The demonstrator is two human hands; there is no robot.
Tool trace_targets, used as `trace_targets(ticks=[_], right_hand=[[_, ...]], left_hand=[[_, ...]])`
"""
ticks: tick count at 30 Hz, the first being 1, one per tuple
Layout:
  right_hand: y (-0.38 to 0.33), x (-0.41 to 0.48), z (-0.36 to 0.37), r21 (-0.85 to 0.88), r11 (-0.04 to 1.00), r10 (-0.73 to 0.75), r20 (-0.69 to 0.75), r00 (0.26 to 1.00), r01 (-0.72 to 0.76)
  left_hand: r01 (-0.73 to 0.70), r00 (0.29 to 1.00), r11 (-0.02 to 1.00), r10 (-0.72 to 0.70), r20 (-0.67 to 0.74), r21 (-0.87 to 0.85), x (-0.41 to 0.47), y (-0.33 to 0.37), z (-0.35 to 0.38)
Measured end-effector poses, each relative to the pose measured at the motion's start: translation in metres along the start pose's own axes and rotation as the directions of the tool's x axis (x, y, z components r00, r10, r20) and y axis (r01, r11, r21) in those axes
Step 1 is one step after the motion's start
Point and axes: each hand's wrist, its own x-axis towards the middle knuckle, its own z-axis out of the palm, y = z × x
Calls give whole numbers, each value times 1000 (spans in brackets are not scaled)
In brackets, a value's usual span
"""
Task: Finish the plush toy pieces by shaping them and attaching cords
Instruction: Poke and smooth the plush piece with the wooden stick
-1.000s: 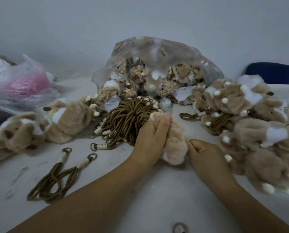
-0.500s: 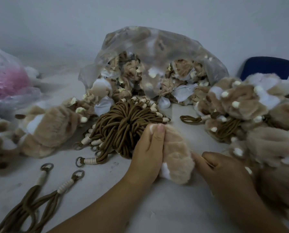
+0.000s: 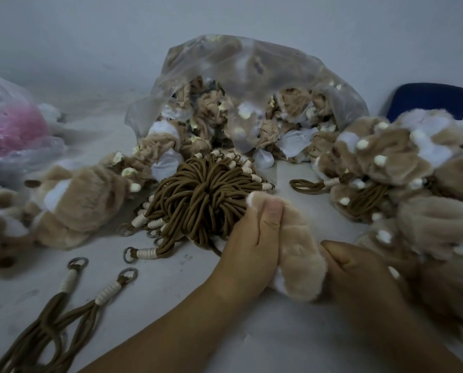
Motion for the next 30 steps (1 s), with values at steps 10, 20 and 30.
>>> trace_targets(ticks=[10,20,30], right_hand=[[1,2,2,22,1000,-19,6,1000,19],[16,6,-9,-161,981,-110,-19,994,105],[14,5,1,-52,994,-93,33,995,95]], left_hand=[[3,997,994,5,82,-105,-5,3,-4],[90,994,977,-74,86,-195,1,0,-9],[116,970,990,-97,222,-74,-2,1,1]])
